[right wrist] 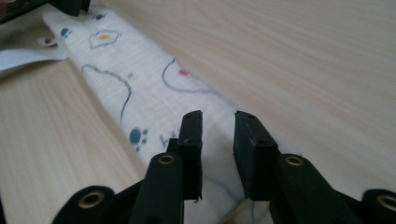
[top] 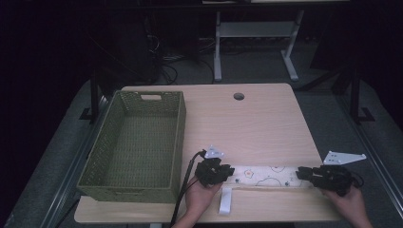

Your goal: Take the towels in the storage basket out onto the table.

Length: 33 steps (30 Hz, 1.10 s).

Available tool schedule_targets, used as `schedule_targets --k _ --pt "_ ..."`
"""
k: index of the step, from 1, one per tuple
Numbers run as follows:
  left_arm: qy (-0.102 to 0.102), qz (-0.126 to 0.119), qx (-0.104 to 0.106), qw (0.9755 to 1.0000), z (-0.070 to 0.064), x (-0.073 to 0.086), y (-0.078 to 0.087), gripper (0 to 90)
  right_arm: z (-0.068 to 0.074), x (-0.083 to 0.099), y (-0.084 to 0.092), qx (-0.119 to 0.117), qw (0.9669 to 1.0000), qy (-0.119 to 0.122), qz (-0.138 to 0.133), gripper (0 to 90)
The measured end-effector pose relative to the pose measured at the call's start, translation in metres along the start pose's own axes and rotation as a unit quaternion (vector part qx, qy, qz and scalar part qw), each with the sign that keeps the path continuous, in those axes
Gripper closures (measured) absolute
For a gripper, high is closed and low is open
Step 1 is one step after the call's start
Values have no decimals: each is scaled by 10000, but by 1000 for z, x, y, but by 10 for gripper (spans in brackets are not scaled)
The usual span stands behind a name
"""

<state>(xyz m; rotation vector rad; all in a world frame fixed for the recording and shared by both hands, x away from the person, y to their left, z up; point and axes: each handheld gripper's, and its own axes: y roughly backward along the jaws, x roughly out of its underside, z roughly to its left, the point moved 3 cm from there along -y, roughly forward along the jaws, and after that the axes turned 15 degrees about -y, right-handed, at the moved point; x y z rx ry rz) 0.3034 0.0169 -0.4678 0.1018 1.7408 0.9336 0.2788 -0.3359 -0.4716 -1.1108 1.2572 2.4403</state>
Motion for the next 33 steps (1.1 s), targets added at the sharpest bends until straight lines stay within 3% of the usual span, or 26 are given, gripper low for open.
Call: schedule_targets --k 3,7,12,14,16,19,25,28,31,33 --pt "84 62 -80 9999 4 1 -5 726 0 -6 -6 74 10000 25 -6 675" --pt "117 228 -78 9996 5 10 -10 712 -3 0 -16 196 9996 89 166 656" --pt "-7 309 -107 9995 4 16 -11 710 -8 13 -18 210 9996 125 128 651" --pt "2 269 -115 9996 3 14 -10 697 -7 14 -17 205 9996 131 123 641" --pt "45 62 -94 9999 2 10 -6 679 -6 11 -16 221 9995 168 157 622" --pt "-97 11 -21 10000 -3 7 3 677 -2 8 -5 97 9996 267 -86 620" --pt "-306 204 111 9993 -13 13 5 677 -1 18 1 138 9991 390 97 595" --pt "-274 379 147 9988 -12 21 2 669 -1 22 -2 193 9987 441 168 592" --pt "-221 327 155 9991 -11 25 0 679 -1 24 -3 240 9983 503 178 593" --pt "-394 391 98 9984 -13 25 1 680 -2 25 -4 253 9981 542 155 599"
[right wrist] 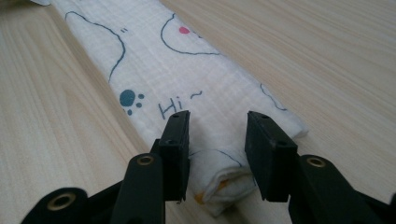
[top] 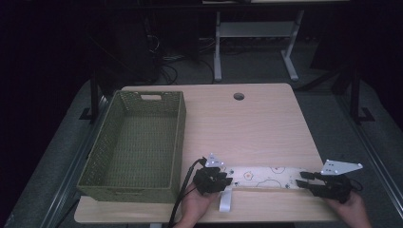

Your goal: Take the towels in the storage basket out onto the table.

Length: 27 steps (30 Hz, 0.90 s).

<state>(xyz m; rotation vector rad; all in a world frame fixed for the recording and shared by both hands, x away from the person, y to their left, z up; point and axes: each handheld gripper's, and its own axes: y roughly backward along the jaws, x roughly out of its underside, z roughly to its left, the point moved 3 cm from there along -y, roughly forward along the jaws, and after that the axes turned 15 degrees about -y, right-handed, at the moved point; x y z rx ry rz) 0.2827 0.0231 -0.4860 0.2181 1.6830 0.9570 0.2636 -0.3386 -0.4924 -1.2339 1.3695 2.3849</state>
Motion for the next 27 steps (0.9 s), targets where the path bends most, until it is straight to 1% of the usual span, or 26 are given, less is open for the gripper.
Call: schedule_targets --k 1,2,4,5,7,8,9,10,11,13,14,16,17,18,19,21,22,23,24,25,27 --pt "-76 -8 -55 10000 -1 0 -1 680 0 0 0 -20 10000 -23 -15 601" --pt "-161 39 -82 9998 -2 0 0 680 0 1 0 -33 10000 -17 -37 602" --pt "-191 17 -122 9997 -3 1 0 679 0 1 0 -18 10000 1 -37 603" --pt "-181 3 -130 9998 -4 1 0 679 0 1 0 2 10000 -3 -30 602" --pt "-62 -43 -109 9999 -5 0 0 669 0 1 0 -14 10000 -14 -33 591" --pt "-62 -43 -109 9999 -5 0 0 657 0 1 0 -14 10000 -14 -33 591" --pt "-119 -16 -115 9999 -5 -1 2 657 0 0 1 -44 10000 -61 -34 576" --pt "-39 -116 -134 9998 -4 -3 4 634 0 -2 5 -131 9995 -201 -200 559" --pt "-39 -116 -134 9998 -4 -3 4 629 0 -2 5 -131 9995 -201 -200 559" --pt "110 -223 -171 9995 0 -4 7 621 -1 -5 10 -133 9990 -303 -311 545" --pt "211 -298 -236 9991 1 -5 9 597 -3 -8 13 -69 9984 -401 -390 536" --pt "362 -365 -375 9980 6 -5 14 577 -5 -11 15 -27 9980 -472 -413 527" --pt "362 -365 -375 9980 6 -5 14 564 -5 -11 15 -27 9980 -472 -413 527" --pt "439 -346 -490 9972 9 -4 17 554 -7 -12 16 76 9973 -563 -465 509" --pt "509 -325 -519 9968 11 -3 17 545 -8 -12 16 93 9969 -626 -472 506" --pt "633 -218 -517 9964 14 0 16 516 -9 -12 16 207 9958 -735 -509 496" --pt "633 -218 -517 9964 14 0 16 508 -9 -12 16 207 9958 -735 -509 496" --pt "775 -186 -493 9956 17 3 15 501 -10 -11 15 282 9952 -800 -498 491" --pt "775 -186 -493 9956 17 3 15 499 -9 -11 14 302 9949 -818 -499 491" --pt "833 -139 -492 9952 18 5 14 496 -10 -10 14 340 9946 -850 -481 492" --pt "826 -114 -485 9953 18 6 14 496 -10 -9 12 392 9940 -910 -462 496"
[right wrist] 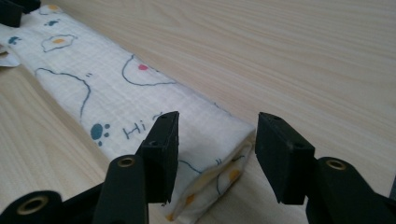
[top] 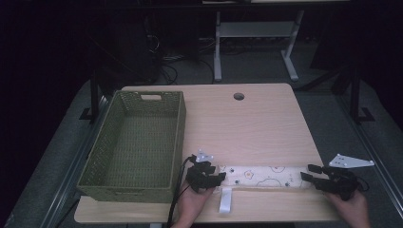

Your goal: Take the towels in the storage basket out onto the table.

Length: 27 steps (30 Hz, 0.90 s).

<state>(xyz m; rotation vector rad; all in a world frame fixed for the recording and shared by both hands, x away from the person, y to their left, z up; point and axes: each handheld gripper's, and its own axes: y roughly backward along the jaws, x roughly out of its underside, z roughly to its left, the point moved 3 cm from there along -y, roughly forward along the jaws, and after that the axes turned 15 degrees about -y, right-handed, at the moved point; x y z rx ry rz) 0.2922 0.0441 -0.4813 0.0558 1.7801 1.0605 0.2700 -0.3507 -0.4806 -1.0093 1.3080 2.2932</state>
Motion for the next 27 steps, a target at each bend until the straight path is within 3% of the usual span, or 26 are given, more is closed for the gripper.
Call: schedule_targets --k 6,10,13,23,27 --pt "-54 132 -18 9999 -6 3 -6 510 0 3 -5 122 9998 -103 98 517" --pt "-80 148 -158 9997 -7 4 -6 489 -1 6 -6 169 9996 -174 161 532" --pt "-214 164 -280 9992 -10 5 -5 499 0 9 -7 227 9993 -203 202 546" --pt "-493 259 -292 9980 -14 4 -7 576 0 13 -9 318 9985 -330 305 563" --pt "-510 252 -312 9979 -15 4 -7 578 1 13 -10 331 9984 -335 306 585"
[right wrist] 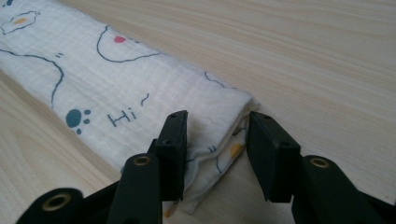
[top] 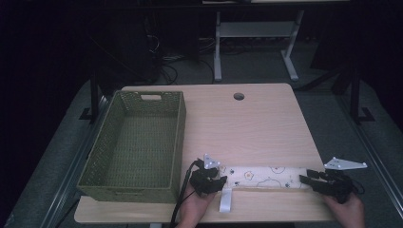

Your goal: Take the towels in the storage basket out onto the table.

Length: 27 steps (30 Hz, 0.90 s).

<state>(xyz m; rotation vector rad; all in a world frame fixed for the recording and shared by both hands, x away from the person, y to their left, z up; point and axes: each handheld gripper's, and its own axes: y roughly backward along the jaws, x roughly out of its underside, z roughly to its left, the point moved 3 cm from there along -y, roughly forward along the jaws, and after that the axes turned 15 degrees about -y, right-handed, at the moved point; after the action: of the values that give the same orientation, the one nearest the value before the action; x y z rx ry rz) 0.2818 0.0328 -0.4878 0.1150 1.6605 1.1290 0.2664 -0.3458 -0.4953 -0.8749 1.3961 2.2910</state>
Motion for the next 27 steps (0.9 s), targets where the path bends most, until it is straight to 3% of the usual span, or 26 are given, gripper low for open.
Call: schedule_targets --k 3,4,5,6,7,12,17,24,27 --pt "-68 29 -29 10000 -1 0 0 583 1 0 -1 28 10000 51 -19 608" --pt "-254 87 -81 9996 -4 -2 -1 589 2 0 -1 18 10000 59 -20 626" --pt "-254 87 -81 9996 -4 -2 -1 594 2 0 -2 14 10000 76 -26 633" --pt "-438 160 -140 9988 -7 -4 -2 603 3 0 -2 9 10000 64 -24 646" --pt "-460 160 -126 9987 -8 -4 -3 614 3 1 -2 5 10000 84 -50 660" --pt "-375 92 -27 9993 -7 -4 -3 681 5 1 -3 -134 9999 43 41 767" --pt "-243 50 138 9996 -8 -4 -4 770 5 0 -3 -219 9997 27 83 799" --pt "126 -98 389 9991 -2 -1 -4 822 1 -2 -3 -442 9987 -165 168 818" --pt "385 -230 527 9976 2 -1 -1 825 -1 -4 -1 -605 9978 -227 159 821"
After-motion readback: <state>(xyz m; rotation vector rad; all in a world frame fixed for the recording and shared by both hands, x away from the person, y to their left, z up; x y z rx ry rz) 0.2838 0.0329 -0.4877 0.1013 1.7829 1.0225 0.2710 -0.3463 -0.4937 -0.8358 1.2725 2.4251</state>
